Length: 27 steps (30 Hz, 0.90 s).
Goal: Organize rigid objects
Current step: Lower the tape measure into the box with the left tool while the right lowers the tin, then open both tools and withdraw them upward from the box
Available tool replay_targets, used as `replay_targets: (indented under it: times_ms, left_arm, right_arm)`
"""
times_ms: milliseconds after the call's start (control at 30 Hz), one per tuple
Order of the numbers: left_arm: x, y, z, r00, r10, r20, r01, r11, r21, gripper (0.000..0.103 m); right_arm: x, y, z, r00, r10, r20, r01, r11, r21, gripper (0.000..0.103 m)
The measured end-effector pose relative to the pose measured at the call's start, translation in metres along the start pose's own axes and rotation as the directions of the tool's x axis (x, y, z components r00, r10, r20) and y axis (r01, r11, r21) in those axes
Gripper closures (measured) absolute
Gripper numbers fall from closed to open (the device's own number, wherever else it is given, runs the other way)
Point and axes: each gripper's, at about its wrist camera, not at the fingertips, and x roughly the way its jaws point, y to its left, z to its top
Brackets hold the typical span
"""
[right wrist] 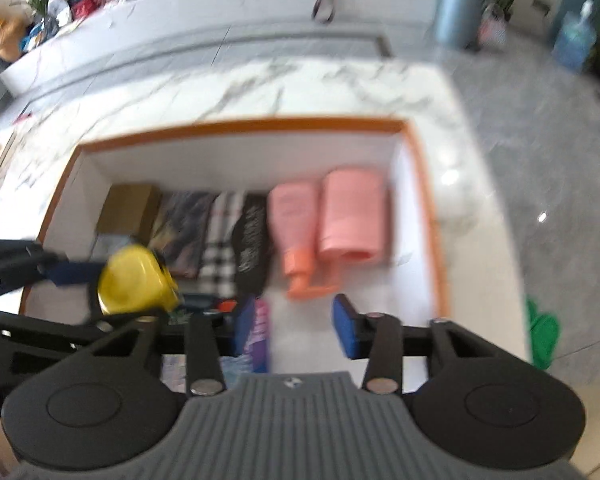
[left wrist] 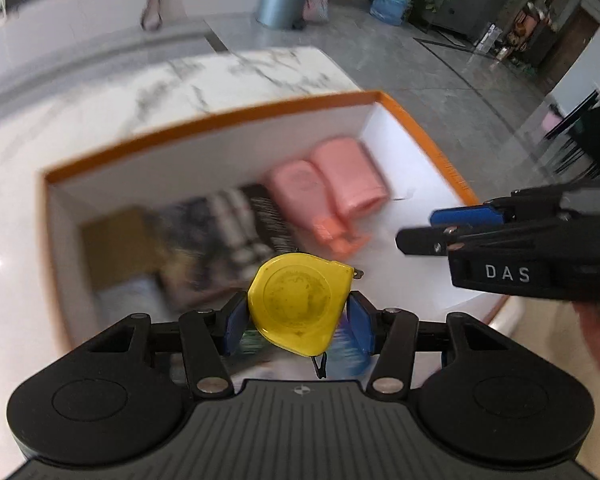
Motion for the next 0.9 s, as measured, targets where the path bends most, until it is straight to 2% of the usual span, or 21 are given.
replay_targets:
  times_ms: [100,167,333,367,533,733,900]
  left_arm:
    - [0.018,-0.014,0.008,0.999,-0.026,-0.032,0.026,1.000,-0.005,0.042]
    - [0.030,-0.023,0.011,0.998,-0.035,-0.053,0.035,0.999,-0.005,0.042]
    - [0.061,-0.036,0.018,0.995,-0.019,-0.098,0.014,0.998,-0.055,0.042]
    - [0.065,-0.038,0.018,0.994,-0.015,-0.107,0.008,0.998,-0.062,0.042]
    - [0.084,-0.044,0.016,0.987,-0.003,-0.161,-0.012,0.996,-0.093,0.042]
    - [0.090,-0.044,0.018,0.977,-0.011,-0.213,-0.014,0.993,-0.115,0.042]
    - [0.090,-0.046,0.018,0.979,-0.018,-0.205,-0.005,0.994,-0.111,0.042]
  right_arm:
    - [-0.011,-0.015,-0.005,0.998,-0.011,0.069,0.009,0.999,0.035,0.073]
    - [-0.014,-0.005,-0.007,0.994,-0.024,0.108,0.016,0.997,0.073,0.078]
    - [-0.016,-0.020,-0.003,0.980,-0.060,0.187,0.024,0.982,0.188,0.081]
    - [-0.026,-0.020,0.001,0.980,-0.060,0.189,0.021,0.979,0.205,0.081]
    - [-0.022,-0.030,0.001,0.981,-0.101,0.164,0.058,0.968,0.246,0.081]
    - [-0.021,-0.038,0.000,0.983,-0.079,0.166,0.031,0.961,0.274,0.082]
    - [-0.020,-0.040,0.000,0.982,-0.077,0.171,0.026,0.959,0.283,0.083]
